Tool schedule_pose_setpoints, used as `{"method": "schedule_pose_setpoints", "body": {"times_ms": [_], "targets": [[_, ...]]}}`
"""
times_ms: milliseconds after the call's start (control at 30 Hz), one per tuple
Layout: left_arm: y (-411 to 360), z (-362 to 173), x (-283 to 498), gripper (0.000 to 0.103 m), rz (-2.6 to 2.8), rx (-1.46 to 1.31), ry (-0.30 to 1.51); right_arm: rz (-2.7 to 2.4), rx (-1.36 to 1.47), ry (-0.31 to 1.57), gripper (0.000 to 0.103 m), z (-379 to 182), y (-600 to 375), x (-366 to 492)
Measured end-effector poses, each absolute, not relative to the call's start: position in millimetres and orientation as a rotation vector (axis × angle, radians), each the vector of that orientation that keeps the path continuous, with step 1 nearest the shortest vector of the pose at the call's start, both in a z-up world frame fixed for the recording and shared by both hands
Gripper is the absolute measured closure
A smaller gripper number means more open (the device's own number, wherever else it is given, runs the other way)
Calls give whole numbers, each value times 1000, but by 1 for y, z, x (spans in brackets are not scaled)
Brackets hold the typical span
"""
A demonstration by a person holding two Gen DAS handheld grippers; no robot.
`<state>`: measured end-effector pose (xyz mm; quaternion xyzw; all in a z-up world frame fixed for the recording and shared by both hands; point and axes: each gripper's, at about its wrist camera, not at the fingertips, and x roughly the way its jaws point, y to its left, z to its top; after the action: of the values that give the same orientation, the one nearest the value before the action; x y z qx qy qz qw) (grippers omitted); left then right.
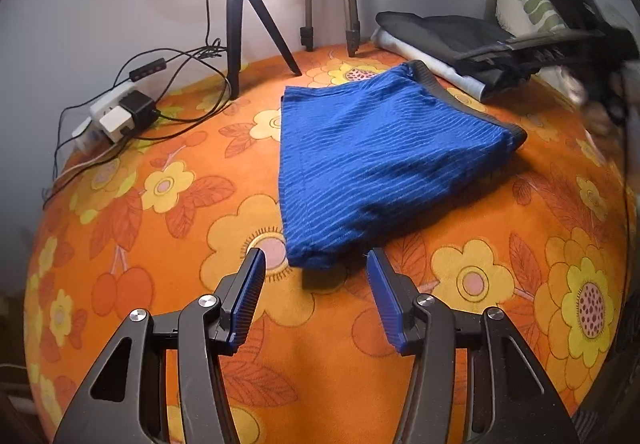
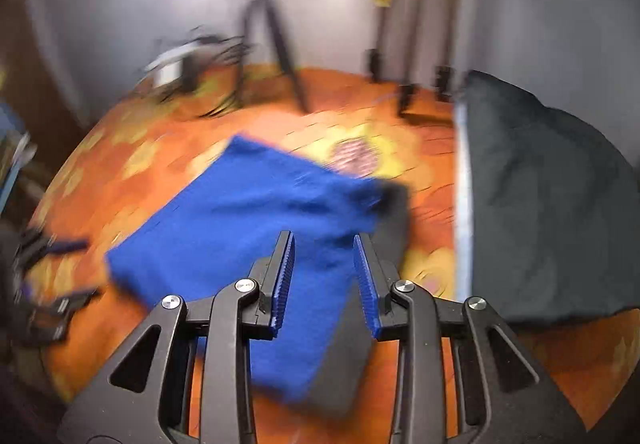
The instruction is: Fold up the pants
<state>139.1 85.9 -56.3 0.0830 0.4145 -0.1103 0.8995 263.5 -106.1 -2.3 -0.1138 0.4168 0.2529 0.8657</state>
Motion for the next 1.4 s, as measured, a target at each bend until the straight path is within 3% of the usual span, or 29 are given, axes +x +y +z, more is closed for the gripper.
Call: {"method": "schedule_pose_setpoints", "body": {"times_ms": [133, 333, 467, 700, 1033, 1400], "targets": [[80, -49, 135, 50, -244, 179, 837, 450, -178, 928, 65, -14, -119, 240], [59, -45, 138, 50, -305, 198, 830, 345, -55, 1011, 65, -40, -162, 229], [61, -43, 139, 50, -281, 207, 837, 421, -58, 960, 65, -30, -158, 217], [109, -42, 122, 50, -177, 156, 859, 672, -250, 884, 65, -14, -78, 188], [161, -53, 101, 50, -117, 87, 892, 861, -581, 883, 65, -39, 47, 164], [178, -50, 111, 50, -140, -34, 874, 845, -708, 939, 65, -69, 85, 179]]}}
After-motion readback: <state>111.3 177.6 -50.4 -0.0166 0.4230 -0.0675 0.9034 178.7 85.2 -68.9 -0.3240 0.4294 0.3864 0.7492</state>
